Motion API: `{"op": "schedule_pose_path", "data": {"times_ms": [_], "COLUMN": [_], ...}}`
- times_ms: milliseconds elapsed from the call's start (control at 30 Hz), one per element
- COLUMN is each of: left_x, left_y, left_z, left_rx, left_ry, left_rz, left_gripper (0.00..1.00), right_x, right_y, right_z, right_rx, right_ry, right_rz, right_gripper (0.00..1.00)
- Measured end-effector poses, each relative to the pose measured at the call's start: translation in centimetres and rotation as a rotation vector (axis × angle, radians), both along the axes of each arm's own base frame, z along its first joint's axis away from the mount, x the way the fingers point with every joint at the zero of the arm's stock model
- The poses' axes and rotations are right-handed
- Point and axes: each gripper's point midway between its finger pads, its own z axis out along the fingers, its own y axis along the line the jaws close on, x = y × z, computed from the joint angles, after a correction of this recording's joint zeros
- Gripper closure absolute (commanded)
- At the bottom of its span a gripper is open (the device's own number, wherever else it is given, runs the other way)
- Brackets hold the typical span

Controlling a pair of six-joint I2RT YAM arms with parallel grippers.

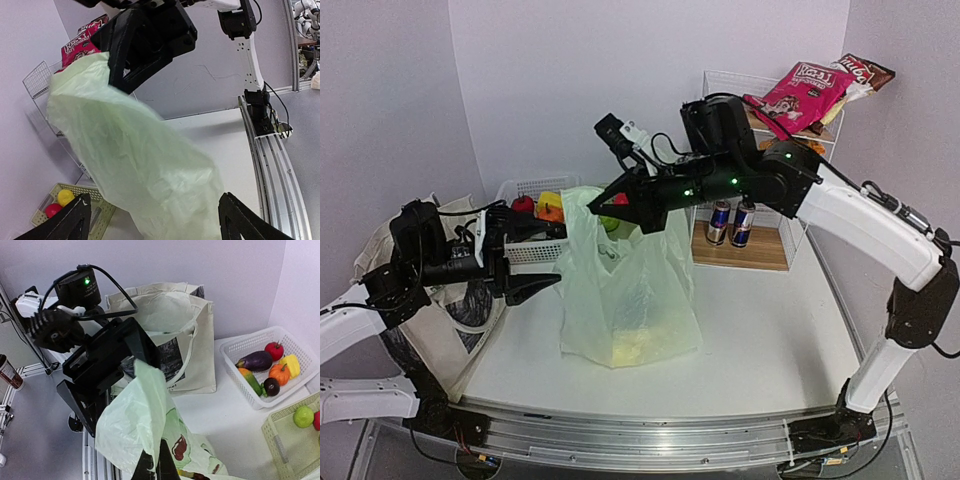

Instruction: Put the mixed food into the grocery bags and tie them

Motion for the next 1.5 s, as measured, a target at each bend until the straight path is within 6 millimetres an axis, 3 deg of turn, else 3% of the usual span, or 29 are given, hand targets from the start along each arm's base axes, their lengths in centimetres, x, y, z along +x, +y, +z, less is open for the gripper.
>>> {"op": "schedule_pose_path", "data": {"times_ms": [133,367,567,867,967,1100,1200,1333,1500], "left_x": [0.1,0.6,0.3,0.8,1.9,3.4,4.5,5.5,6.1], "left_y": [-0.4,-2.8,-3.4,-4.1,-4.6,-4.6,-4.2,-3.6,-3.0], "left_z": [0.7,-0.2,-0.7,1.8,2.0,1.3,0.7,0.1,-0.1], "left_rx": [-0.024,-0.023,-0.026,-0.075,-0.085,-0.081,-0.079,-0.072,-0.061], "left_ry": [0.071,0.241,0.33,0.352,0.369,0.381,0.367,0.336,0.294], "left_rz": [-0.017,-0.122,-0.172,-0.203,-0.171,-0.09,-0.026,0.021,0.031], "left_gripper": [0.01,0.01,0.0,0.01,0.14,0.65,0.87,0.99,1.0], "right_x": [-1.0,-1.5,0.4,2.8,2.9,3.4,4.1,4.6,4.2], "right_y": [-0.5,0.3,1.2,3.8,5.2,5.8,5.4,5.0,5.0], "right_z": [1.8,2.2,2.4,4.0,4.0,3.4,3.5,3.8,4.0], "right_rx": [0.033,0.038,0.033,0.04,0.033,0.002,-0.013,-0.021,-0.005], "right_ry": [-0.068,-0.15,-0.246,-0.442,-0.494,-0.538,-0.563,-0.581,-0.575], "right_rz": [0.026,0.026,-0.093,-0.289,-0.325,-0.368,-0.41,-0.445,-0.441], "right_gripper": [1.0,1.0,1.0,1.0,1.0,1.0,1.0,1.0,0.99]}}
